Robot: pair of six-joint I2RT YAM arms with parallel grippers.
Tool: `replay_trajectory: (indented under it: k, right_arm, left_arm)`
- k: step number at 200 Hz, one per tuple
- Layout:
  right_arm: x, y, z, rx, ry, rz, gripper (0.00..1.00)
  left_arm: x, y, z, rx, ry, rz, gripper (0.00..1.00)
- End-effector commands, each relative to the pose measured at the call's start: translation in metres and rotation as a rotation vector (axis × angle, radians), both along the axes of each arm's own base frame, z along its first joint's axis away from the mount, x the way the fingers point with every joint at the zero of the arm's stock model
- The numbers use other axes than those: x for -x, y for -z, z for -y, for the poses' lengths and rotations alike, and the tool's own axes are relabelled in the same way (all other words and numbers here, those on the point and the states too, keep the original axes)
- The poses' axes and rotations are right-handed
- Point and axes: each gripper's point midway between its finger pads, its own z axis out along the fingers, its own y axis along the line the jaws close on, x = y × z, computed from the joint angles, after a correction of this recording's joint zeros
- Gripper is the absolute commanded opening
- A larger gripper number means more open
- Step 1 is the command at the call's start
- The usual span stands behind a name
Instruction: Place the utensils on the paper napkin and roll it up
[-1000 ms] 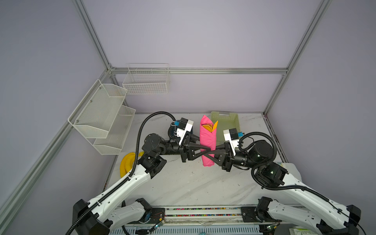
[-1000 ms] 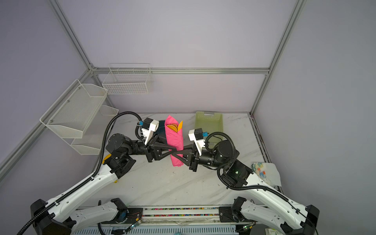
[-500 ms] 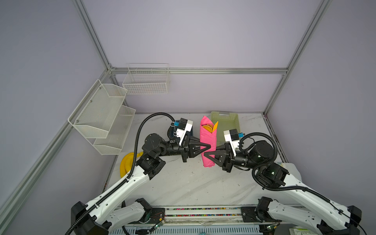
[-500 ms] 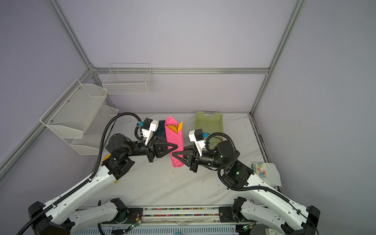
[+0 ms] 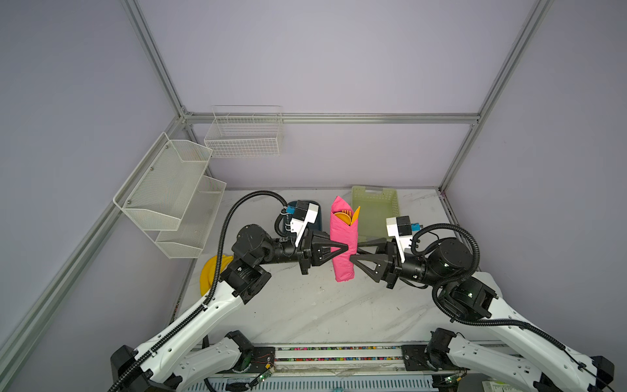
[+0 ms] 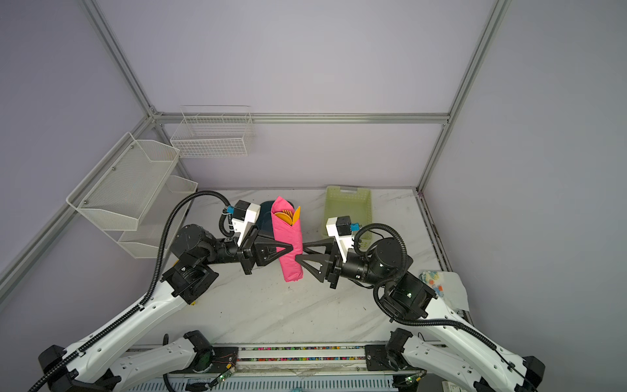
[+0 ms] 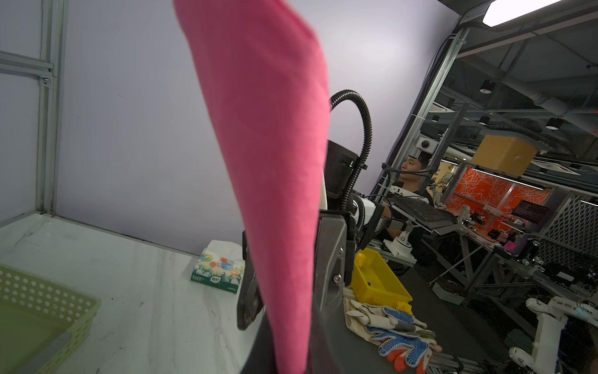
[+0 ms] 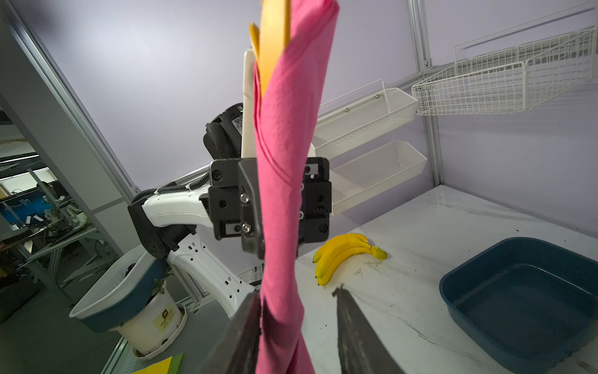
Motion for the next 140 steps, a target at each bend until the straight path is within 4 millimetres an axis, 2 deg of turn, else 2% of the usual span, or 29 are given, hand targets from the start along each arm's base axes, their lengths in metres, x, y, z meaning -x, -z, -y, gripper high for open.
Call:
replay_trajectory:
  k: [1, 70, 140]
  right_arm:
    - [0.001, -0.02, 0.002, -0.035, 0.0, 0.031, 0.41]
    - [-0.002, -0.048, 0.003, -0.101, 0.014, 0.038, 0.36]
    - [-0.01, -0.042, -0.006, -0.068, 0.01, 0.002, 0.3]
  left_arm:
    - [0.012, -0.032, -0.006, 0.05, 0.008, 0.095, 0.06]
    - [0.009, -0.024, -0.005, 0.02, -0.007, 0.089, 0.06]
    - [0.008, -0.024, -0.004, 0.016, -0.002, 0.093, 0.06]
